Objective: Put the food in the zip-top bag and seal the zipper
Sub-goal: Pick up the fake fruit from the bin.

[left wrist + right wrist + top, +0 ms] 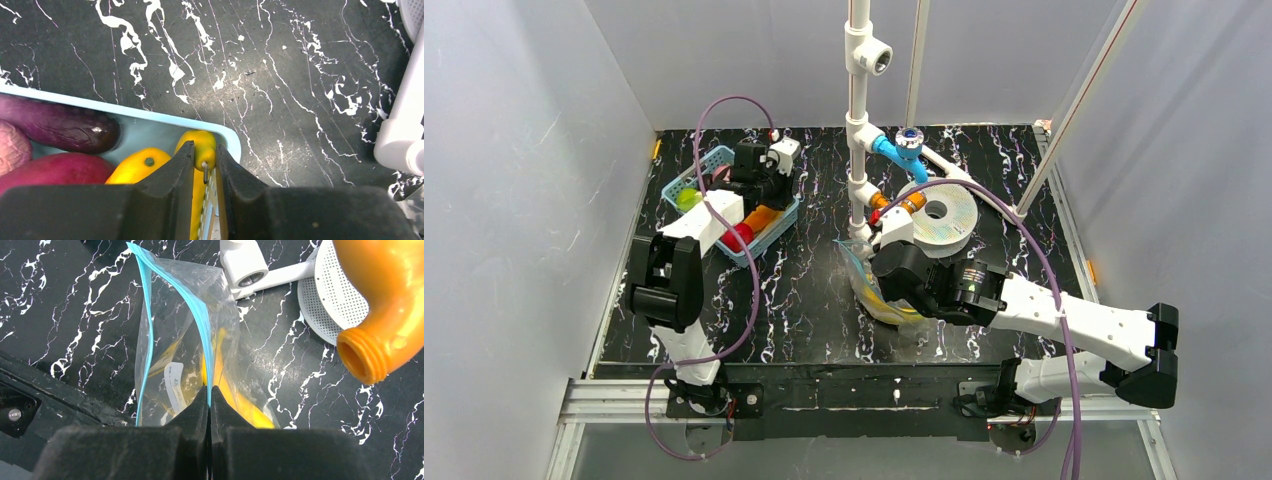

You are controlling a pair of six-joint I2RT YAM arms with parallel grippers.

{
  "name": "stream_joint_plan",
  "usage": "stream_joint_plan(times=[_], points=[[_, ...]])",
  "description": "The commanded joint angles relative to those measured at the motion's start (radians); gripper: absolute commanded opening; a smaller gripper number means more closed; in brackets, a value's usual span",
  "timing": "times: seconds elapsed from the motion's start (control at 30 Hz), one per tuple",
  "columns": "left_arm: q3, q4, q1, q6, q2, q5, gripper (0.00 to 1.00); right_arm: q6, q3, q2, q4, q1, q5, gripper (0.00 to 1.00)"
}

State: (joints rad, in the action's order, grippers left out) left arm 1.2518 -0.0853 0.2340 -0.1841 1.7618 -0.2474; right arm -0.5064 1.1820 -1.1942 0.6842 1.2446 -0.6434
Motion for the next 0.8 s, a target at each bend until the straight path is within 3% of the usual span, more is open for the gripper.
stream_joint_plan(times=[0.0, 0.2, 0.43, 0.57, 0.67, 0.77], points=[[0.013, 0.002, 0.012, -0.01, -0.041, 0.031, 0.1, -0.014, 0.036, 0.005, -0.009, -0.004, 0.005, 0.01], [-0.039, 0.061, 0.012, 0.006, -0.153, 0.124, 0.0, -0.031, 0.033, 0.016, 0.007, -0.004, 0.009, 0.01], [-0.113, 0.139, 0.012, 0.123, -0.381, 0.483, 0.0, -0.031, 0.05, 0.003, 0.009, -0.004, 0.002, 0.01], [0.039, -0.115, -0.003, 0.31, -0.461, 0.668, 0.0, -0.033, 0.053, -0.02, -0.007, -0.003, 0.005, 0.01], [0.219, -0.329, -0.024, 0.457, -0.49, 0.644, 0.0, -0.032, 0.071, -0.05, -0.019, -0.003, 0.019, 0.01], [0.297, -0.455, -0.031, 0.568, -0.554, 0.602, 0.0, -0.026, 0.092, -0.071, -0.034, -0.002, 0.025, 0.01]])
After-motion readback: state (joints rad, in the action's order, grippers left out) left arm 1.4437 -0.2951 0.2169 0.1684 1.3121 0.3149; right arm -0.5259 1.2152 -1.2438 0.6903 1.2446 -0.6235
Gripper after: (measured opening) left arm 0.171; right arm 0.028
